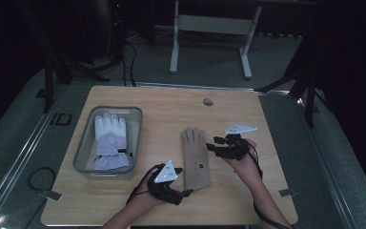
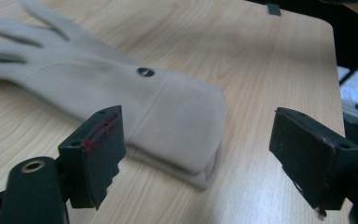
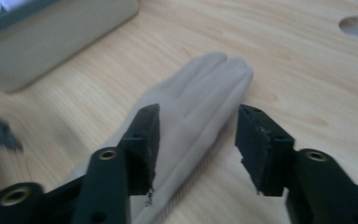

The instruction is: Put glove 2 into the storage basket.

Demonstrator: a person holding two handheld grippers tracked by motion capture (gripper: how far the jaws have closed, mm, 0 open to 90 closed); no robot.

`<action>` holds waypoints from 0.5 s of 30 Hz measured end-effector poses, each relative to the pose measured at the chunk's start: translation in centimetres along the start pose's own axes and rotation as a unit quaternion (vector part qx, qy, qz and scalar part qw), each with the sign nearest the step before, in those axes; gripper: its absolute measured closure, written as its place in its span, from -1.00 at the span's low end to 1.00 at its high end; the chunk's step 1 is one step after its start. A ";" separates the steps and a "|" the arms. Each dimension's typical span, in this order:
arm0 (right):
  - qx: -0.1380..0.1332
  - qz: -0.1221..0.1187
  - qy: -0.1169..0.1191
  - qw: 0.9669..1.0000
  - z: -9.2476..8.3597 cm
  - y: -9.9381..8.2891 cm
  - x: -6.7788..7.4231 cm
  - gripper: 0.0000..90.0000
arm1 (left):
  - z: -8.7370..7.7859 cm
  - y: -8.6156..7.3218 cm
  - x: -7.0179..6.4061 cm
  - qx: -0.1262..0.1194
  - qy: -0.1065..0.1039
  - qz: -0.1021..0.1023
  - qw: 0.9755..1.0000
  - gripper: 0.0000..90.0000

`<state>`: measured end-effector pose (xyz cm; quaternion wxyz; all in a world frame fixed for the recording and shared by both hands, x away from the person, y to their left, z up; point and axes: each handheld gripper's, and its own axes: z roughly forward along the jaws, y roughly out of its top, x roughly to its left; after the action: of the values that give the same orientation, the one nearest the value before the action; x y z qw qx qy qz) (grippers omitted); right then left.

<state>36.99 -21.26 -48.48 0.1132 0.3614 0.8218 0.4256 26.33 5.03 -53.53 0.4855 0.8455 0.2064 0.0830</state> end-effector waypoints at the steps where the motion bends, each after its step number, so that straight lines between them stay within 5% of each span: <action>1: -0.004 0.003 0.001 1.000 0.2 0.4 -0.2 0.13 | 0.2 0.1 0.0 0.003 -0.003 0.005 1.000 -0.56; 8: 0.013 0.009 0.003 1.000 2.6 1.4 -0.7 0.03 | 1.7 0.7 0.1 0.026 -0.021 0.027 0.999 -0.47; 15: 0.029 0.066 0.016 0.997 5.6 1.6 -2.0 -0.12 | 3.0 1.2 0.3 0.042 -0.022 0.035 0.998 -0.44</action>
<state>41.94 -18.62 -50.88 0.0618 0.4111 0.8100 0.4137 27.96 2.28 -54.05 0.4512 0.8732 0.1692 0.0725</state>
